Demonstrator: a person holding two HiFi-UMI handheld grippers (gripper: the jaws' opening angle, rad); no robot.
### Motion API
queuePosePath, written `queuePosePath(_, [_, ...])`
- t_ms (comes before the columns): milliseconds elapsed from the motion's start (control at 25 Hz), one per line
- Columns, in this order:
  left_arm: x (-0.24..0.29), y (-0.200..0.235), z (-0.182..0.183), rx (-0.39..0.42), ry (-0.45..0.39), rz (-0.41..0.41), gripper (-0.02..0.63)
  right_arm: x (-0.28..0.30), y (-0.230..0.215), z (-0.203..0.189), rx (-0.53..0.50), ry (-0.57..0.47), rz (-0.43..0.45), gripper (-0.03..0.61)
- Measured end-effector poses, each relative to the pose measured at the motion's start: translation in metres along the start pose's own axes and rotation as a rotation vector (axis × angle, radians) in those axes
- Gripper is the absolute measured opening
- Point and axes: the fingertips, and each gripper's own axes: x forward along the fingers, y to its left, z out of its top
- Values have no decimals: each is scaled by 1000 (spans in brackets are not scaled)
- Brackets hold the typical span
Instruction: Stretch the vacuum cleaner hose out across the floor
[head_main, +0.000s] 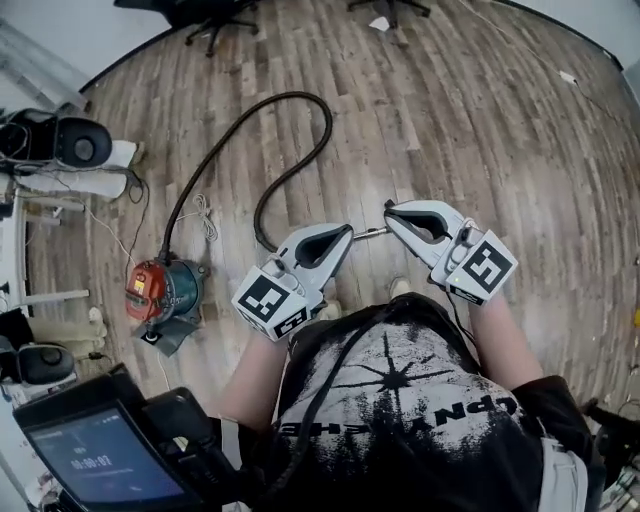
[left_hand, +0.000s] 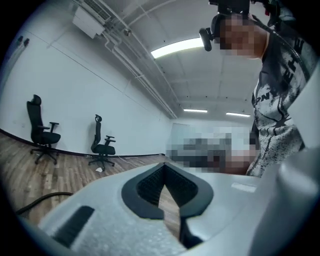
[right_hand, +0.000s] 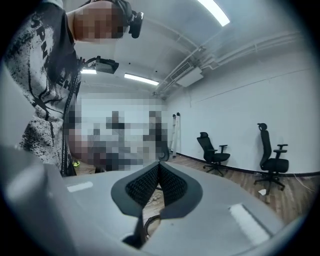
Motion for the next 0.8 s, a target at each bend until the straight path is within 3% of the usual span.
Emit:
queuePosePath(240, [4, 9, 7, -7, -65, 266, 0, 18, -8, 7, -78, -19, 282, 6])
queuePosePath(400, [-9, 15, 14, -18, -91, 415, 0, 37, 0, 12, -75, 3, 449, 6])
queuePosePath(560, [-37, 31, 18, -64, -130, 470, 0, 67, 7, 12, -68, 19, 493, 6])
queuePosePath(800, [-80, 72, 17, -75, -149, 489, 0, 113, 7, -13, -55, 122, 466, 6])
